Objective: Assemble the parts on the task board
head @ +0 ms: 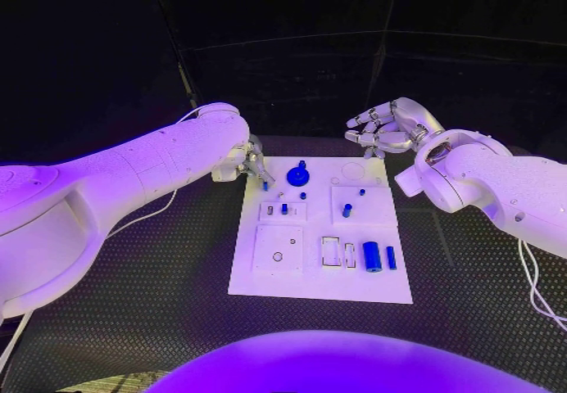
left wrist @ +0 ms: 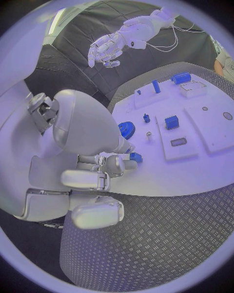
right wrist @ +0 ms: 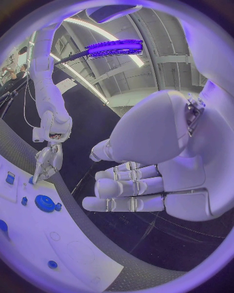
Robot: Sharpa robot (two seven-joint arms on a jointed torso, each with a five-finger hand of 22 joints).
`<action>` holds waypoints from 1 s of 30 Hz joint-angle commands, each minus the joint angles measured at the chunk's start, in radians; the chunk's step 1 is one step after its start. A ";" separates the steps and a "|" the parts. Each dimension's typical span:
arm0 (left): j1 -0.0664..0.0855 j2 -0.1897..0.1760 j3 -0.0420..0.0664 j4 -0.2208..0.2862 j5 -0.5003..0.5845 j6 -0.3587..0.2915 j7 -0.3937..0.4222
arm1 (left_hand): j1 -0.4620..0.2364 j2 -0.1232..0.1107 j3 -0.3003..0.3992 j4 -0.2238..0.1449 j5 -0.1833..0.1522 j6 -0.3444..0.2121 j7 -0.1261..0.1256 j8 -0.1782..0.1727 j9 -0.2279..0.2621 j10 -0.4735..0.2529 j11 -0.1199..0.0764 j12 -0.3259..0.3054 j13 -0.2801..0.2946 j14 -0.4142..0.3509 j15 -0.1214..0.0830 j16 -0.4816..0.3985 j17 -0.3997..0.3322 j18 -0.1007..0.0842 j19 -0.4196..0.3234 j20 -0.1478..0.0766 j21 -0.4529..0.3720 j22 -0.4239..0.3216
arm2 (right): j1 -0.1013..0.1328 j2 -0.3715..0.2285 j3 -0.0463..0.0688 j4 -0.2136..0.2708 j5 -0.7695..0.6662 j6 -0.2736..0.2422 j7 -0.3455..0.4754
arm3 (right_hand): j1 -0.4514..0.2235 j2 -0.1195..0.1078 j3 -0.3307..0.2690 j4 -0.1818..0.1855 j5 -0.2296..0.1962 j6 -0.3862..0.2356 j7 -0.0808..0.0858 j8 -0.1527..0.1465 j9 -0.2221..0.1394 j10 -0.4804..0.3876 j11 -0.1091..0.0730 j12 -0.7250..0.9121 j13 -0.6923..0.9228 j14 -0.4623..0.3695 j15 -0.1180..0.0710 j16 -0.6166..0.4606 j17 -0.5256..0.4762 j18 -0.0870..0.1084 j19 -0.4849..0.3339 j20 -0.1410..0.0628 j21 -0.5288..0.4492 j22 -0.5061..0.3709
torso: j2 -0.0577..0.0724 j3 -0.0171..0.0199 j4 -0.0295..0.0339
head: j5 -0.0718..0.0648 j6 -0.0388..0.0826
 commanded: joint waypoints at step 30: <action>-0.007 -0.078 0.001 0.121 0.080 -0.105 0.020 | 0.102 -0.048 0.400 -0.155 -0.002 -0.027 -0.013 0.071 0.047 0.026 -0.021 -0.013 -0.016 0.105 -0.014 0.003 0.263 0.014 0.009 -0.016 -0.002 0.030 | 0.002 -0.004 0.001 0.000 -0.001 0.008 0.011 | 0.006 0.003 0.008 -0.001 0.009 -0.003 -0.003 0.006 0.000 -0.007 -0.001 0.004 -0.002 -0.001 -0.004 -0.001 0.003 0.013 0.006 0.000 -0.004 -0.001 | -0.002 0.0011 0.0035 | 0.000 0.000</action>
